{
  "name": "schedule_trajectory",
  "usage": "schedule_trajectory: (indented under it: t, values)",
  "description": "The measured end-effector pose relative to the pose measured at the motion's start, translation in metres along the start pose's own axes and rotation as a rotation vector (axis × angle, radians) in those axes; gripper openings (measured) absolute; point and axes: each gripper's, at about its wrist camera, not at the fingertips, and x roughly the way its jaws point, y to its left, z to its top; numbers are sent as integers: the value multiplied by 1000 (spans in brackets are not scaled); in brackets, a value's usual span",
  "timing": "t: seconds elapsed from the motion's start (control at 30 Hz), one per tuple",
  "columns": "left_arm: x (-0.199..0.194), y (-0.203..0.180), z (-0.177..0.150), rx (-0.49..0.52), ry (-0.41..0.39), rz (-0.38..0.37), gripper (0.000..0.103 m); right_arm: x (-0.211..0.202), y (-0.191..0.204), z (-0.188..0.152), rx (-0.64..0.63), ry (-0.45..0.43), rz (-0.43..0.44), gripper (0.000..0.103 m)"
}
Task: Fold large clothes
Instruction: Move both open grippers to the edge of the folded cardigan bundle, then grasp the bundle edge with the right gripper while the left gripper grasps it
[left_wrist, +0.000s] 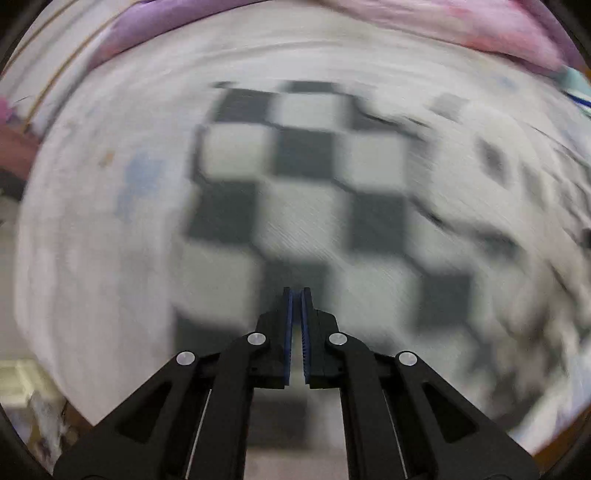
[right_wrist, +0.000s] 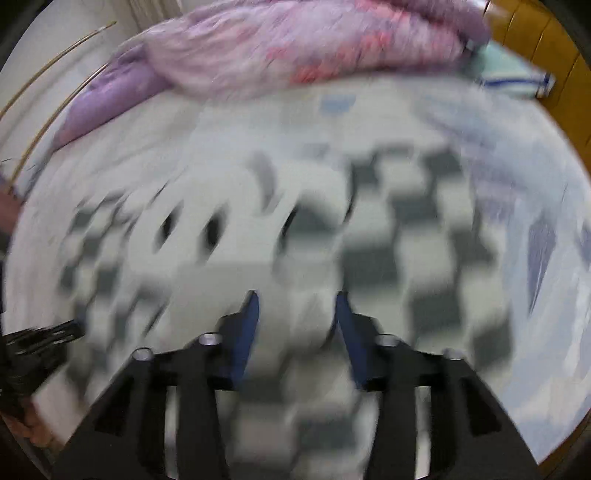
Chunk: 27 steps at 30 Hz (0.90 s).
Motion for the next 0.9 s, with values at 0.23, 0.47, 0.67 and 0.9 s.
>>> schedule_trajectory:
  t: [0.23,0.47,0.67,0.9]
  values:
    - [11,36,-20,-10,85,-15,4,15,-72,-44,10,139,-28,41]
    - [-15,37,-80,72,175,44,5,-21,-95,-120,5,355,-41,47]
    - [-45,39,-83,56,156,8,44,-41,-150,-103,239,315,56,81]
    - [-82,16,-66,59,78,-77,88,-13,-187,-86,341,329,205,90]
